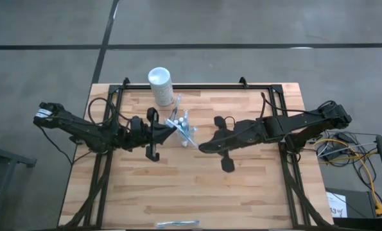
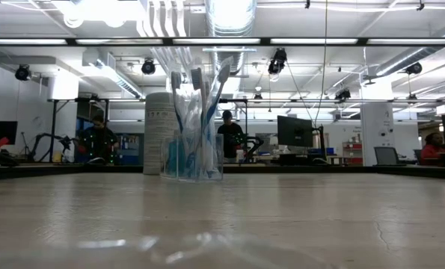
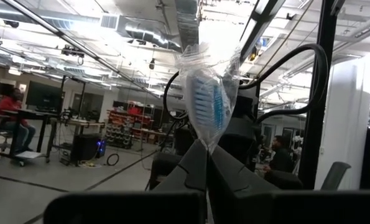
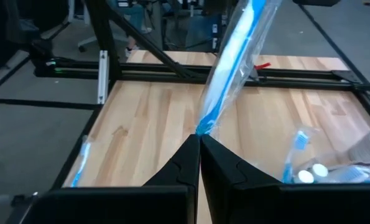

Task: Pick & Place toothbrushing station
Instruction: Put the blue toothbrush into the right of the transparent organizer

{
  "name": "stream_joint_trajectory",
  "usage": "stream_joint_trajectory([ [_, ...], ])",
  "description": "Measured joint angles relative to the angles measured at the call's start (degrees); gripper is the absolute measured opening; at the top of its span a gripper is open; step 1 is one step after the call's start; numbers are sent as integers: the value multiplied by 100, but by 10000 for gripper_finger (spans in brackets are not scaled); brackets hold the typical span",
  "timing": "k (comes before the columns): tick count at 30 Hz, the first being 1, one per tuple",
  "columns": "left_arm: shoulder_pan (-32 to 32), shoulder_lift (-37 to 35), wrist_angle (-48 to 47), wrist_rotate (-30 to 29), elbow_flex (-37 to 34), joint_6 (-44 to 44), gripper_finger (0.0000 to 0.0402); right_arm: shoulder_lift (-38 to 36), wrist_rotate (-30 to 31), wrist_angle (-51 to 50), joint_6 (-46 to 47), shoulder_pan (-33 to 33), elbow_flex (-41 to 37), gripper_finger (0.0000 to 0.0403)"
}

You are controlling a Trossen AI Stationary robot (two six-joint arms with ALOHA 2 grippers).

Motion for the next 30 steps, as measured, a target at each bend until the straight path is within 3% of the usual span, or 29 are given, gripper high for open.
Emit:
stream_joint_trajectory([
  [7, 0, 0, -4, 49, 0, -1, 1, 15, -64, -74, 0, 0, 0, 18],
  [18, 0, 0, -27, 67, 0, -13, 0, 16, -44, -123, 151, 0, 0, 97],
  [22, 0, -4, -428, 60, 0, -4, 0, -4, -42, -152, 215, -2, 0, 122],
  [30, 1, -9, -781, -31, 0, 152, 0, -324, -39, -438, 23, 0, 0, 137],
])
